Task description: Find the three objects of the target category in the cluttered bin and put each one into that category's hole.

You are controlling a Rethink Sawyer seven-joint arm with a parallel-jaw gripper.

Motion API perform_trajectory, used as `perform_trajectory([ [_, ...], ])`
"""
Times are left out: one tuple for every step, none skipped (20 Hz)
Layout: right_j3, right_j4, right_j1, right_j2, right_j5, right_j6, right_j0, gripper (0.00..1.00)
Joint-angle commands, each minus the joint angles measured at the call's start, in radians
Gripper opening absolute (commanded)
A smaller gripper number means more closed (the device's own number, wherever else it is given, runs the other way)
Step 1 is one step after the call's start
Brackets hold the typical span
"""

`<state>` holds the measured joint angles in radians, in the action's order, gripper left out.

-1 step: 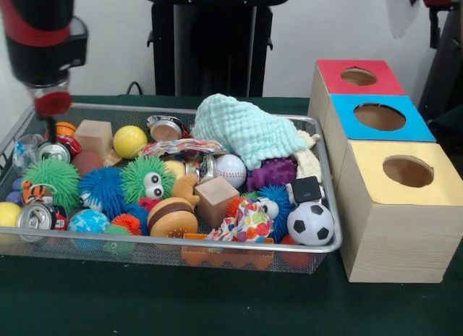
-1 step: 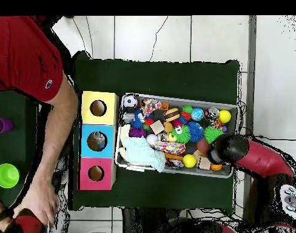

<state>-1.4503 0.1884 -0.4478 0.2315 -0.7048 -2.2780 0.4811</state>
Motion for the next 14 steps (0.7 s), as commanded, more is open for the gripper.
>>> perform_trajectory([
  [0.049, -0.017, 0.01, 0.047, -0.272, -0.133, -0.093, 1.0],
  [0.055, -0.019, 0.006, 0.044, -0.283, -0.119, -0.087, 1.0],
  [0.061, -0.026, 0.01, 0.04, -0.291, -0.118, -0.081, 1.0],
  [0.058, -0.033, 0.015, 0.03, -0.272, -0.117, -0.071, 1.0],
  [0.055, -0.04, 0.019, 0.019, -0.252, -0.116, -0.062, 1.0],
  [0.049, -0.048, 0.034, 0.003, -0.215, -0.114, -0.047, 1.0],
  [0.041, -0.051, 0.039, -0.002, -0.195, -0.116, -0.04, 1.0],
  [0.036, -0.049, 0.046, -0.006, -0.171, -0.113, -0.033, 1.0],
  [0.031, -0.048, 0.053, -0.011, -0.146, -0.11, -0.025, 1.0],
  [0.022, -0.048, 0.055, -0.016, -0.125, -0.106, -0.018, 1.0],
  [0.013, -0.049, 0.057, -0.021, -0.104, -0.102, -0.01, 1.0],
  [0.009, -0.047, 0.057, -0.025, -0.094, -0.094, -0.001, 1.0],
  [0.005, -0.045, 0.059, -0.028, -0.083, -0.089, 0.005, 1.0],
  [0.001, -0.043, 0.06, -0.031, -0.072, -0.085, 0.011, 1.0],
])
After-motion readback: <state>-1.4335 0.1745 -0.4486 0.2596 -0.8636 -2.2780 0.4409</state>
